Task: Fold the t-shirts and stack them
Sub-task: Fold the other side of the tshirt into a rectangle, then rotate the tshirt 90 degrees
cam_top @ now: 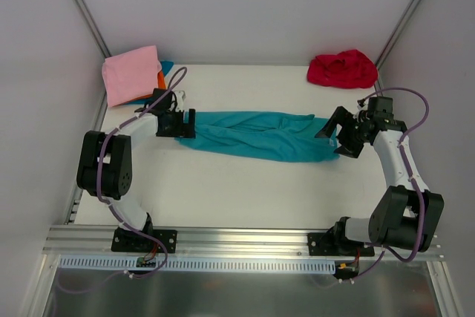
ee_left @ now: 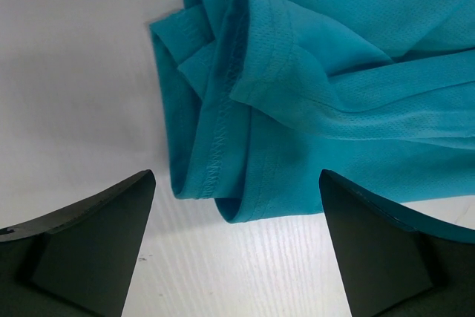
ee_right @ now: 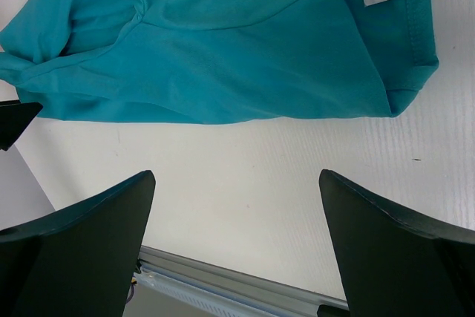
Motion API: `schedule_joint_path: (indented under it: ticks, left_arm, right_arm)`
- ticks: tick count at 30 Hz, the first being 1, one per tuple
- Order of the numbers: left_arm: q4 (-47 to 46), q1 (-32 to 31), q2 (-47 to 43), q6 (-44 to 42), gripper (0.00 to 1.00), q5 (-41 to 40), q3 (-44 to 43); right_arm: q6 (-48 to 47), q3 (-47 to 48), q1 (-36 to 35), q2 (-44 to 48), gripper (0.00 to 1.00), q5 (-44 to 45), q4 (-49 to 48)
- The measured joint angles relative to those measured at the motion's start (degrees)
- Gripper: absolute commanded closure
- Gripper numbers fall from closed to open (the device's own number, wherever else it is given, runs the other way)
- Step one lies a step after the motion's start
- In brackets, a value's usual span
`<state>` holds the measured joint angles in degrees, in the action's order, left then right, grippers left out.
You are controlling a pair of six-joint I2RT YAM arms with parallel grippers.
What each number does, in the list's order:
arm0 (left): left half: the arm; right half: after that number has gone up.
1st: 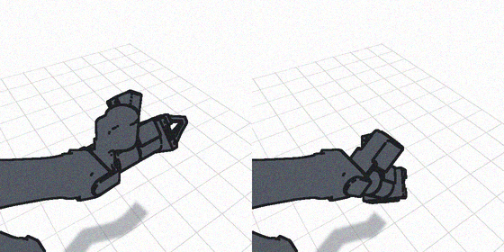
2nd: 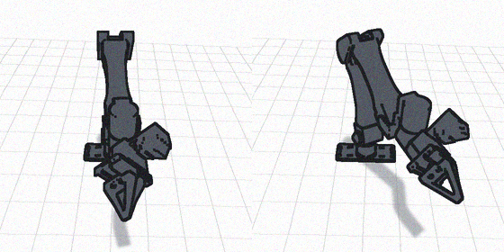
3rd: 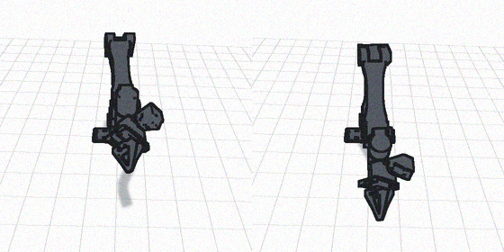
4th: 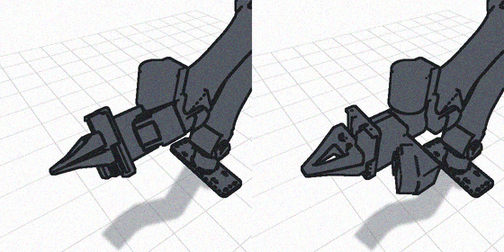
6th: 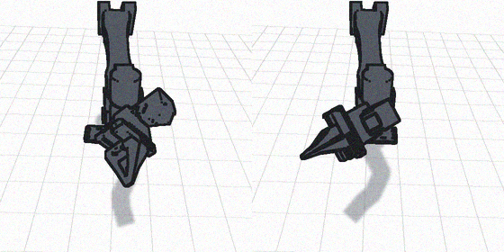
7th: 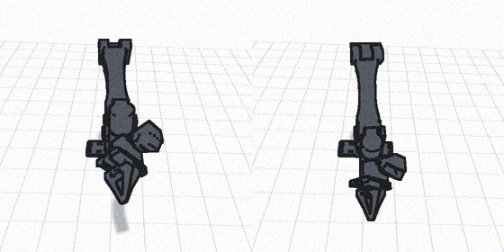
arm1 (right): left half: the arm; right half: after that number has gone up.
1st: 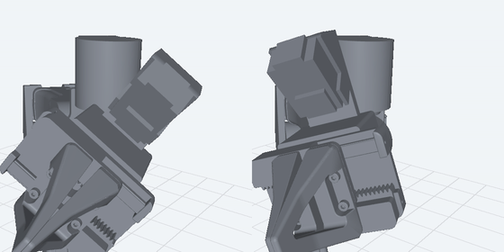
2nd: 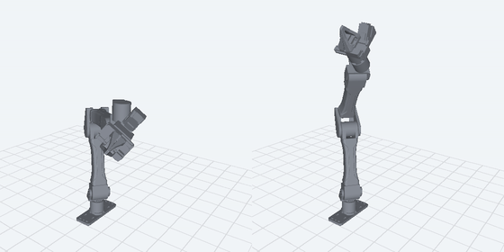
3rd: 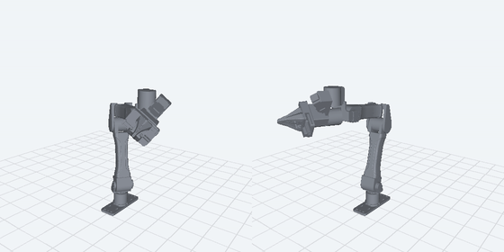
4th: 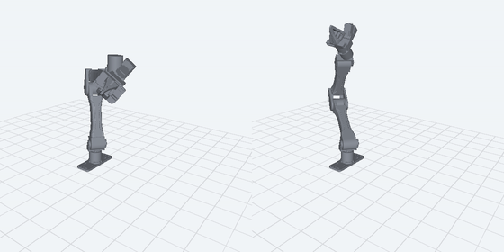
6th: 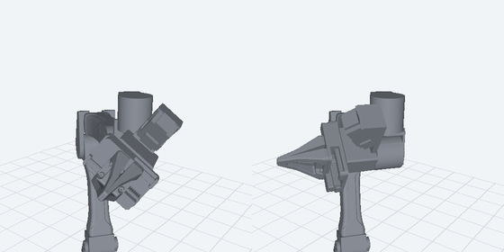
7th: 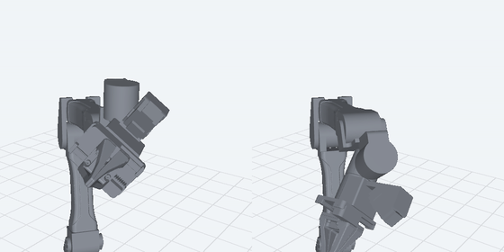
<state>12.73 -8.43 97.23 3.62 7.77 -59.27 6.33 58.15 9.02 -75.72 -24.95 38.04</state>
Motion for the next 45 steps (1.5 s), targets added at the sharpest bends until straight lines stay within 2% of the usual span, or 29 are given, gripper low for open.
schedule_joint_path:
  ticks: [14,17,18,22,23,24,34,45]
  left_arm:
    - [-1.01,-0.13,0.98,1.53,0.11,7.23,0.00]
    - [-0.94,-0.13,0.98,2.10,0.30,8.09,0.00]
    - [-0.92,-0.15,0.98,2.23,0.47,8.35,0.00]
    - [-0.55,-0.15,0.98,2.89,0.87,8.39,0.00]
    - [-0.35,-0.15,0.98,3.19,0.91,8.26,0.00]
    - [-0.09,-0.15,0.98,3.21,1.00,8.15,0.00]
    - [3.91,-0.15,-0.15,4.74,1.00,5.07,0.35]
    - [4.74,-0.15,-12.52,9.09,1.00,5.81,3.74]
  right_arm:
    - [0.00,0.00,0.00,0.00,0.01,0.00,0.20]
    - [0.00,0.00,0.00,0.00,0.01,0.00,0.20]
    - [0.00,0.00,0.00,0.00,0.01,0.00,0.20]
    - [0.00,0.00,0.00,-0.02,0.01,0.00,0.20]
    - [0.00,0.00,0.00,-0.02,0.00,0.02,0.20]
    - [0.00,0.00,0.00,-0.02,0.01,0.00,0.20]
    - [0.00,0.00,0.00,-0.33,0.01,0.00,0.20]
    - [0.00,-0.63,0.00,-0.37,0.01,-0.17,0.17]
